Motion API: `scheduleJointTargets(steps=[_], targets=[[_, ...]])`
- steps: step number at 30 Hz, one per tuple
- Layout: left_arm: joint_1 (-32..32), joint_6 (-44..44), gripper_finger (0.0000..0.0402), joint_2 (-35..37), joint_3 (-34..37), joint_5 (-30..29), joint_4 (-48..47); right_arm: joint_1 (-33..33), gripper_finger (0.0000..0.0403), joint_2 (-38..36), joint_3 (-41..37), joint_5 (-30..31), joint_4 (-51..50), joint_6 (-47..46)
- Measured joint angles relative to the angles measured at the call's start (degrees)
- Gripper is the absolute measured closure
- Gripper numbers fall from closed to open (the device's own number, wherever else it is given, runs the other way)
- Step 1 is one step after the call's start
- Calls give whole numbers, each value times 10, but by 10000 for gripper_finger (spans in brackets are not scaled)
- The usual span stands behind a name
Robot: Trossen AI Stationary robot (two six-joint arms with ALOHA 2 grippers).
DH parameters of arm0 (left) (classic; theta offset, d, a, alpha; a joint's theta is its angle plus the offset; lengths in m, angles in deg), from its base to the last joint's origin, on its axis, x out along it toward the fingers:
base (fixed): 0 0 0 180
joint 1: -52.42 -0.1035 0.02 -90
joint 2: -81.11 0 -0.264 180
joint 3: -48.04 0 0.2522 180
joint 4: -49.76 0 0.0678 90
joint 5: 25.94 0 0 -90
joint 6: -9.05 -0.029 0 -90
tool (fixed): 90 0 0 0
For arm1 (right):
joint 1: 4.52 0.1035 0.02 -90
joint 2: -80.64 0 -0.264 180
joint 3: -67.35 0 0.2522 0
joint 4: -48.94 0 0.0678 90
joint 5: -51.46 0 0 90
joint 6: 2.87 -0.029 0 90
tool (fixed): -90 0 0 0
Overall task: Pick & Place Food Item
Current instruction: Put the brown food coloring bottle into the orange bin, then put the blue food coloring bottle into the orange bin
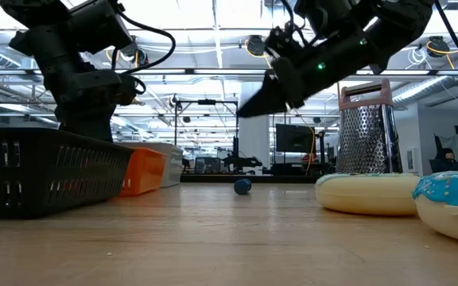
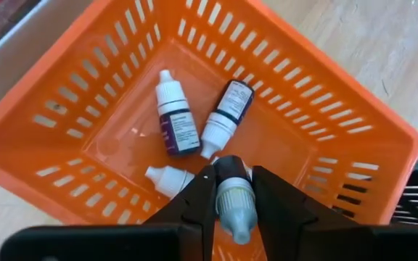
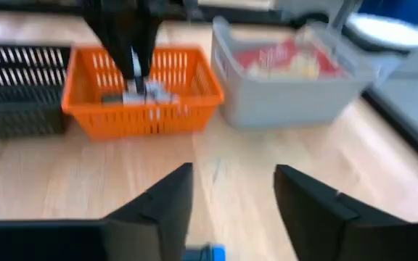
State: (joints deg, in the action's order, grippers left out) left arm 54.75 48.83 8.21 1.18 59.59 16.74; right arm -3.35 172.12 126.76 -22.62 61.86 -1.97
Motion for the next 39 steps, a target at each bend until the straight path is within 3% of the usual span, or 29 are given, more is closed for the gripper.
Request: scheduleJointTargets(steps=[4, 9, 14, 18, 25, 31, 39], targets=[[0, -2, 298, 7, 0, 3, 5, 10, 168, 5, 0, 0, -51, -53], [-2, -5, 220, 6, 0, 10, 22, 28, 125, 7, 0, -10, -96, -132], [-7, -29, 143, 6, -1, 38, 36, 38, 124, 31, 0, -9, -112, -199], [-15, -30, 106, 6, -1, 44, 45, 38, 136, 69, 6, -9, -111, -241], [-20, -35, 83, 6, -1, 43, 67, 38, 150, 128, 26, -7, -124, -294], [-21, -41, 82, 6, -1, 41, 81, 38, 165, 132, 27, -3, -160, -293], [-23, -41, 82, 6, -1, 30, 94, 30, 223, 129, 26, -6, -168, -291]])
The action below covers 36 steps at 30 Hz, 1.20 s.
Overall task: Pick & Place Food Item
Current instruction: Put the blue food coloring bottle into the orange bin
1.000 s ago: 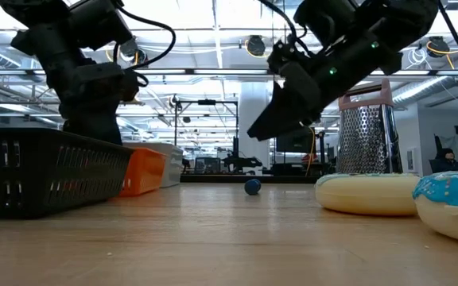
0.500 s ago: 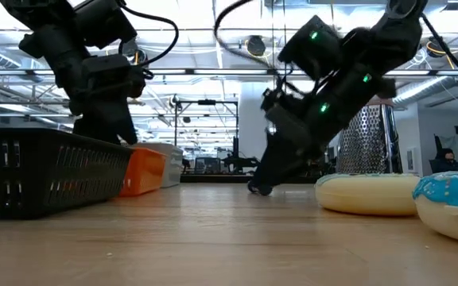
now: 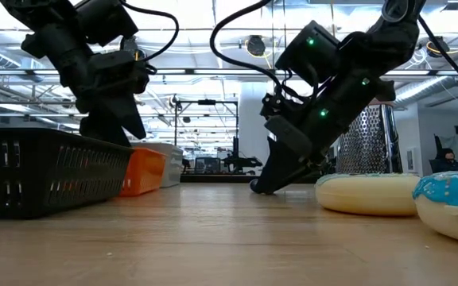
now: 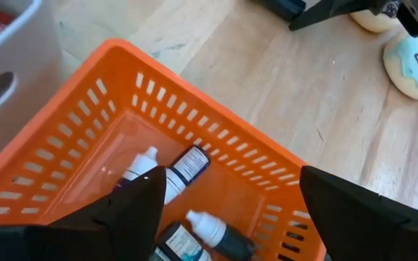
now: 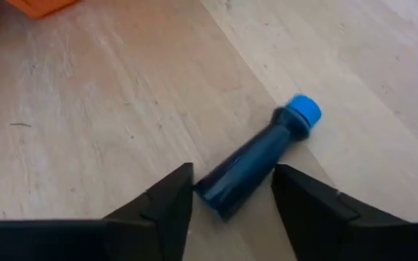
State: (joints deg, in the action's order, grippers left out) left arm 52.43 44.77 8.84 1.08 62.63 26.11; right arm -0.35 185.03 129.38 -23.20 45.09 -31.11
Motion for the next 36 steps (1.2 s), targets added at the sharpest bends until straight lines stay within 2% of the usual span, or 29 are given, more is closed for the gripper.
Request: scheduleJointTargets(steps=[7, 12, 20, 26, 30, 36], targets=[[0, 0, 82, 0, 0, -2, 9, -2, 300, 0, -1, 1, 2, 14], [0, 0, 82, 0, 0, -2, 48, -2, 340, -18, -3, 1, 5, 87], [0, -28, 82, 0, 0, -16, 202, 8, 326, -95, -5, 49, 50, 299], [0, -68, 82, -1, 0, -18, 292, 29, 339, -125, -3, 52, 163, 448], [0, -85, 82, -1, 0, -17, 329, 31, 338, -124, -2, 36, 214, 478], [0, -113, 82, -32, -1, -4, 384, 29, 333, -125, -2, 24, 219, 480]])
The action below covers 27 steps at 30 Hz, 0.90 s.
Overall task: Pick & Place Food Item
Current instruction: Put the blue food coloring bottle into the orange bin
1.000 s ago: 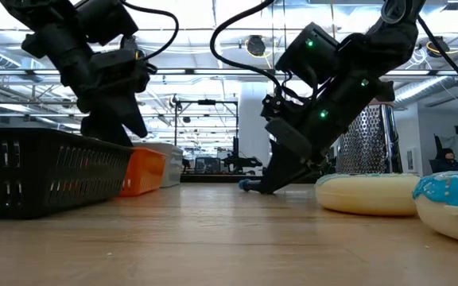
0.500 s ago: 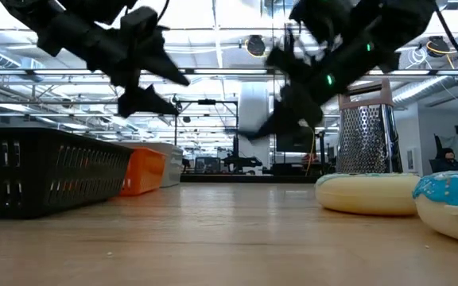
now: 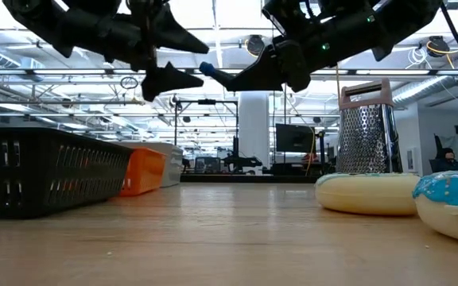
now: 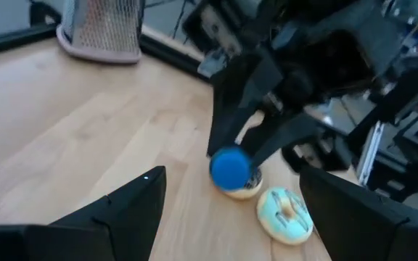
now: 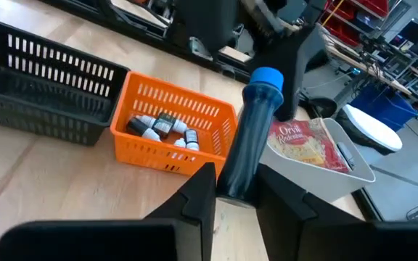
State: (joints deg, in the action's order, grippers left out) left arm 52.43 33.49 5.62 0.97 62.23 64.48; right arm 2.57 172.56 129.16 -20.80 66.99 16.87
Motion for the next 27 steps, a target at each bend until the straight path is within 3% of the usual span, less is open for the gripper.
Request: scheduleJointTargets(steps=[5, 11, 17, 24, 27], targets=[[0, -39, 82, -51, -28, 7, 0, 0, 338, 0, 0, 0, 4, -4], [3, -151, 82, -82, -58, 47, 1, 1, 333, 0, 0, -2, -14, -29], [15, -252, 82, -82, -60, 49, 0, 1, 339, 0, 0, -68, -9, -41], [19, -275, 84, -82, -60, 49, 1, 1, 337, 0, 0, -93, 5, -41], [19, -274, 103, -82, -60, 49, 1, 1, 338, 0, 0, -95, 5, -41]])
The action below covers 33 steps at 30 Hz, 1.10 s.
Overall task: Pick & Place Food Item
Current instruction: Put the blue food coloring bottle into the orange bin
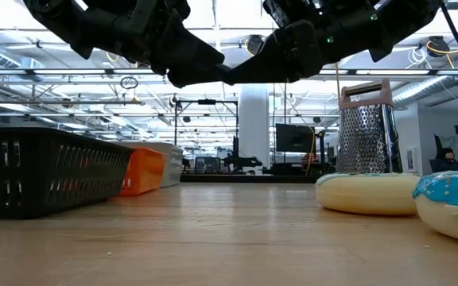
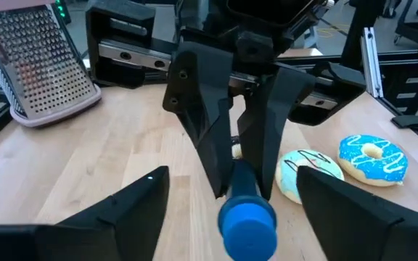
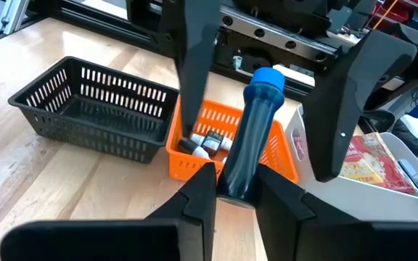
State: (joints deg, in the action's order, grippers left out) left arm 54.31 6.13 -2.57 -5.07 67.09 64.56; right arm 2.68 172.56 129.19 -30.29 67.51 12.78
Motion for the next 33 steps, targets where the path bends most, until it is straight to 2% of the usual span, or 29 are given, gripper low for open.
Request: scheduleJointTargets(steps=[11, 16, 20, 26, 31, 33], targets=[[0, 6, 269, 0, 0, 0, 0, 0, 338, 0, 0, -10, 0, -2], [0, 6, 327, 0, 0, 1, 0, 0, 333, 0, 0, -9, 0, -2], [0, 6, 347, 0, 0, 2, -1, 0, 334, 0, 0, -9, 0, -1], [0, 18, 333, 30, -1, 0, -30, 0, 303, -1, 3, -8, 9, -19], [0, 21, 345, 96, -1, -23, -139, 0, 275, -1, 0, -9, -8, -43], [0, 36, 352, 128, -1, -38, -214, 0, 268, -1, 0, -9, -8, -42]])
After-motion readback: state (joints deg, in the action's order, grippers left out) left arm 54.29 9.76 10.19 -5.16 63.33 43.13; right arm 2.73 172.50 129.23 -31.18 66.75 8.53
